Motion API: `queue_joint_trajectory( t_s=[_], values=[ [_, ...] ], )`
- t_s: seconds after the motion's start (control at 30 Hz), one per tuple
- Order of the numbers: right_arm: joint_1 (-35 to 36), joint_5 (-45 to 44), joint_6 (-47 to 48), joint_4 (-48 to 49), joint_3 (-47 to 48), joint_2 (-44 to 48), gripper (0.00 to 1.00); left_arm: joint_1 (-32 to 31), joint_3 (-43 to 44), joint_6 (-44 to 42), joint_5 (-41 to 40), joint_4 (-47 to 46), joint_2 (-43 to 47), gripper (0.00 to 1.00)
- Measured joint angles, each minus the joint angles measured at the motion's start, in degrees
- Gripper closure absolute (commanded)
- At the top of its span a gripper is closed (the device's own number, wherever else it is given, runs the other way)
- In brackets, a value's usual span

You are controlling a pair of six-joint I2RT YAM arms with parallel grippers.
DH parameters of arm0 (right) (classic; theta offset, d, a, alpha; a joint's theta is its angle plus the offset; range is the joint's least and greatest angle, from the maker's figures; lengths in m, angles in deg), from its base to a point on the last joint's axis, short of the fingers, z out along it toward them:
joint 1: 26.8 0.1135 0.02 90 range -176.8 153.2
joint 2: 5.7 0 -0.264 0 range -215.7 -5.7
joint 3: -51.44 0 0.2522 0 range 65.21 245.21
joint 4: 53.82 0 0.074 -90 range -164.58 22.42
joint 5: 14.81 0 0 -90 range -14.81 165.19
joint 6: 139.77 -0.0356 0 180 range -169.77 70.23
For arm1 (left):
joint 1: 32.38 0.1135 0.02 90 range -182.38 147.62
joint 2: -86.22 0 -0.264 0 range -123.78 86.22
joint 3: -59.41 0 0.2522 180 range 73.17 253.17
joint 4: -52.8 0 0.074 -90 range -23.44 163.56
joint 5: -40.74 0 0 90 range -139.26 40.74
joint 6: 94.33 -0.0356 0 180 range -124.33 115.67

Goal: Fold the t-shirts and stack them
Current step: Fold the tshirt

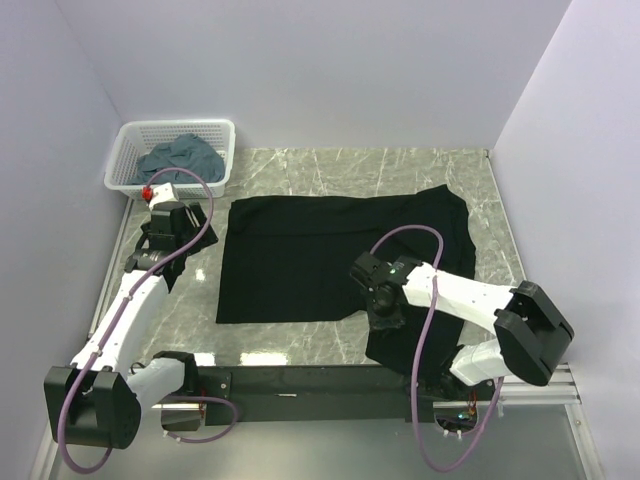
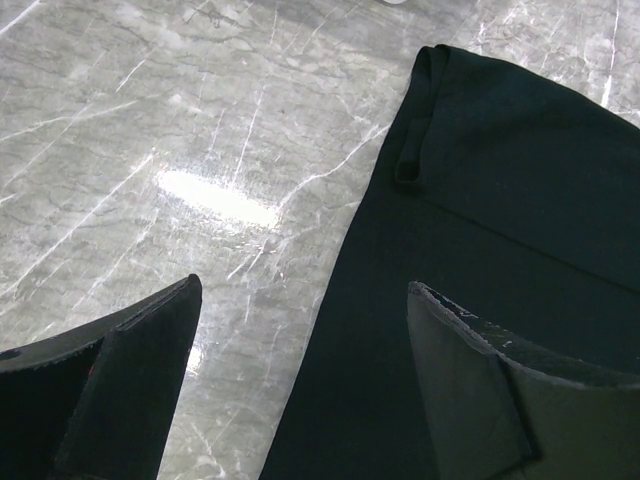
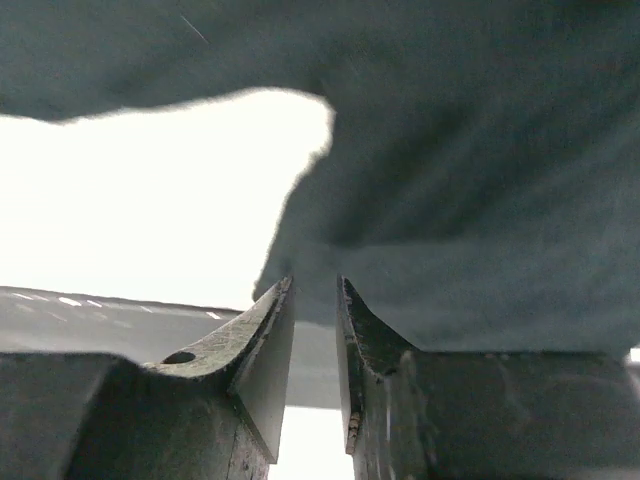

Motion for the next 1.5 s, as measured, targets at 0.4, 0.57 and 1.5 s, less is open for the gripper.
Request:
queue_joint_trajectory(
  t_s=[0.4, 0.57, 1.5],
  values=[
    [-3.41, -2.19, 1.36, 6.97, 0.28, -6.32, 0.73, 0.00, 0.00, 0.00, -0.04, 0.00, -0.20, 0.11],
    [-3.48, -0.52, 1.68, 6.84, -0.90, -5.62, 0.73, 0.00, 0.00, 0.00, -0.04, 0.00, -0.33, 0.11],
    [-44.72, -1.07, 3.74, 14.97, 9.33, 8.31, 0.55, -2.32, -0.37, 7.06, 9.73, 2.27, -7.89, 0.12]
  ],
)
